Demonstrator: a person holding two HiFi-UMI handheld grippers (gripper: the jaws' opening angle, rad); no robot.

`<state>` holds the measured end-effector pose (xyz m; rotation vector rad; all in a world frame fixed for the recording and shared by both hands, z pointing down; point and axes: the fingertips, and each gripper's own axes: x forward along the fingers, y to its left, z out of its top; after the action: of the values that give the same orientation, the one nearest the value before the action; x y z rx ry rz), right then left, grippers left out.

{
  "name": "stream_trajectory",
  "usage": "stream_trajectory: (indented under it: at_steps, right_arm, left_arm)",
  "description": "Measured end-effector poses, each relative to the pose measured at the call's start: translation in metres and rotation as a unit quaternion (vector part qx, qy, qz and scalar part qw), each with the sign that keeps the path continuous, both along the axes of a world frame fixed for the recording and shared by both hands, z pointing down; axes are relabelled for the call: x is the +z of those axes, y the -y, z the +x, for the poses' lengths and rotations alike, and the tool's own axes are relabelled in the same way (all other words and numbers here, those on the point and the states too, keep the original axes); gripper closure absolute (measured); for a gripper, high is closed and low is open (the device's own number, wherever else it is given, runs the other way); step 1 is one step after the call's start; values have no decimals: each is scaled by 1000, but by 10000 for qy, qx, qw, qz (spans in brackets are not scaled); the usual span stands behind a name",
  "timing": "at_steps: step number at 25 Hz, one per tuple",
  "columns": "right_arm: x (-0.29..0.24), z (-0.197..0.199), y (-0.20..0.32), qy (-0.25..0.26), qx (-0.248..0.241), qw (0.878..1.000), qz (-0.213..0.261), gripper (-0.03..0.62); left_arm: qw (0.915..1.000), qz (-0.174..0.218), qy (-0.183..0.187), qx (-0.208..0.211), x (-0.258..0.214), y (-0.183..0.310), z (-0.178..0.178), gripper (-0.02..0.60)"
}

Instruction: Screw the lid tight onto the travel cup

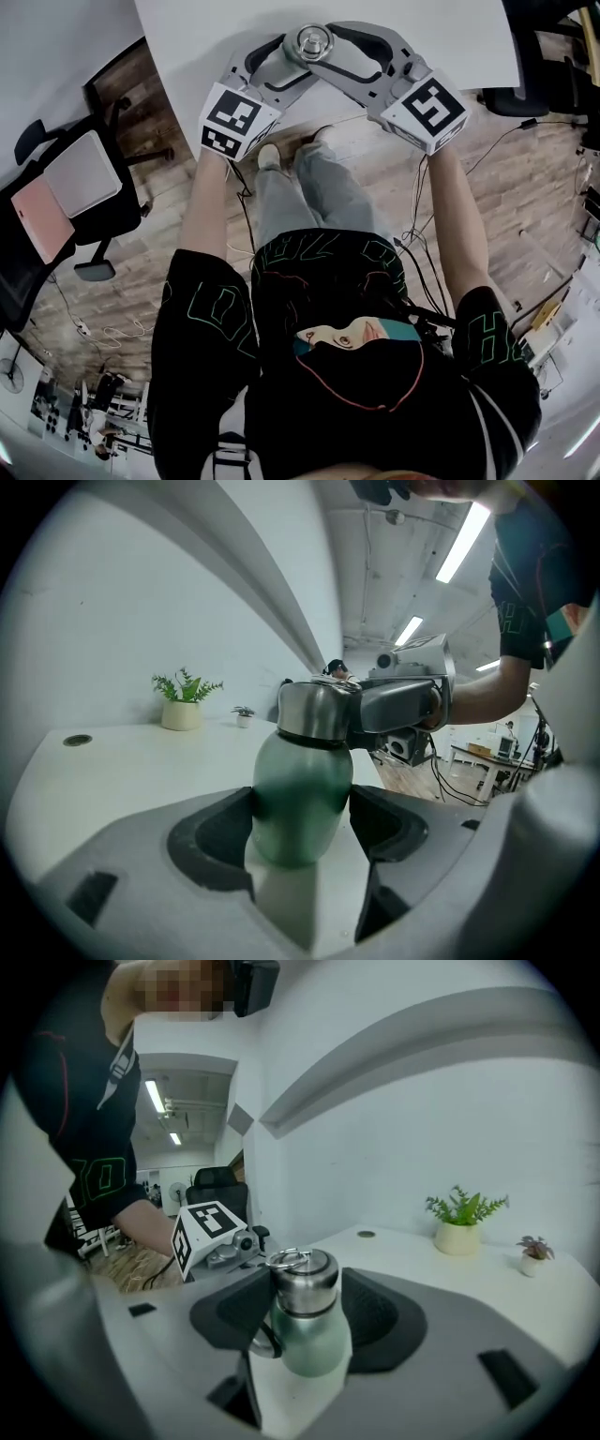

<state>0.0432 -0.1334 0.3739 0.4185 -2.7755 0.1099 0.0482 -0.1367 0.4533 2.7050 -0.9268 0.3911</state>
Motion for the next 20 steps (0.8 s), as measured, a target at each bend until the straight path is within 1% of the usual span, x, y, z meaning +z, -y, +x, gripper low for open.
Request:
stream_trajectory:
  at_steps: [2, 5, 7, 10, 13, 15, 17, 20]
  right_arm:
    - [0, -4, 0, -20, -180, 9998, 15, 353]
    - [3, -6, -2, -29, -205, 9998, 21, 364]
    - [3, -6, -3, -11, -92, 10000, 16, 367]
    - [2, -4, -2, -82, 259, 9996, 66, 368]
    - [4, -3, -2, -89, 836, 9965, 29, 368]
    - [6, -2, -2, -64, 1349, 9908, -14, 368]
    - [5, 0, -1, -35, 1910, 9816, -47, 368]
    - [6, 2, 0, 27, 2753, 9612, -184, 368]
  left_arm:
    - [10000, 11, -3, 8, 0, 0, -1, 247]
    - [10000, -3, 2, 9, 1, -2, -3, 247]
    - [10000, 0, 6, 12, 1, -2, -4, 247]
    - [10000, -6, 19, 15, 1, -2, -3, 247]
    - [10000, -28, 23, -1, 2, -2, -3, 247]
    - [10000, -34, 17, 12, 2, -2, -3, 247]
    - [10000, -32, 18, 21, 1, -1, -2, 247]
    - [10000, -44, 20, 18, 1, -1, -2, 247]
